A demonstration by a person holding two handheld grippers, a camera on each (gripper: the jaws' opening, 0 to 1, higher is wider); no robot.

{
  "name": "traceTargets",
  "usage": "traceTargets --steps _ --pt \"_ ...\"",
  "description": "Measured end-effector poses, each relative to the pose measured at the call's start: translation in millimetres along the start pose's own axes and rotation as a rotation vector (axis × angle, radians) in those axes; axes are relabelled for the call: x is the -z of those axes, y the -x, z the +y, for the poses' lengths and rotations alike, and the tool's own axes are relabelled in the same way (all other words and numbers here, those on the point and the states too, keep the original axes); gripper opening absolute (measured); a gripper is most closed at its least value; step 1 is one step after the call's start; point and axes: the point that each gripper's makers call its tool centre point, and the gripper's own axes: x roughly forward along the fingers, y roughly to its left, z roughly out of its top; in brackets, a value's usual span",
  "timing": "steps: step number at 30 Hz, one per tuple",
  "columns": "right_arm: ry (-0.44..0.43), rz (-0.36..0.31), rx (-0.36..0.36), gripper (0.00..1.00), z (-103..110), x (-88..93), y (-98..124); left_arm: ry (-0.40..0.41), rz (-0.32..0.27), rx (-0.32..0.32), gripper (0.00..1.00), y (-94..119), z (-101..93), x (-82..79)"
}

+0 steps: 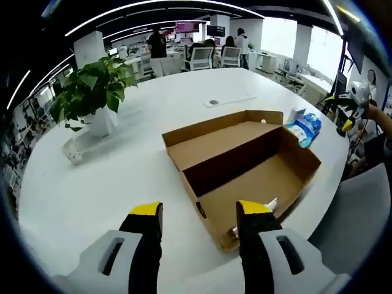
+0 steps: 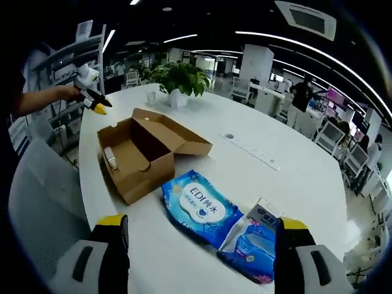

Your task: Operate the shoe box by opening the lid, removing the specified soft item, and placing it in the target area until the item is outside and the box remains undamaged.

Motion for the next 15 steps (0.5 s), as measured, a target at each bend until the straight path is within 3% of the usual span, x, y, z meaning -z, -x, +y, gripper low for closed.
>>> traceTargets --steps 8,15 --pt "-0.001 -0.043 0.037 1.00 17 -1.8 6 -0.131 0.038 0.050 0.50 -4 -7.2 -11.5" --pt "0.008 -0.044 0.063 1.00 36 4.1 8 -0.186 0.070 0.090 0.51 -10 -16.2 -11.8"
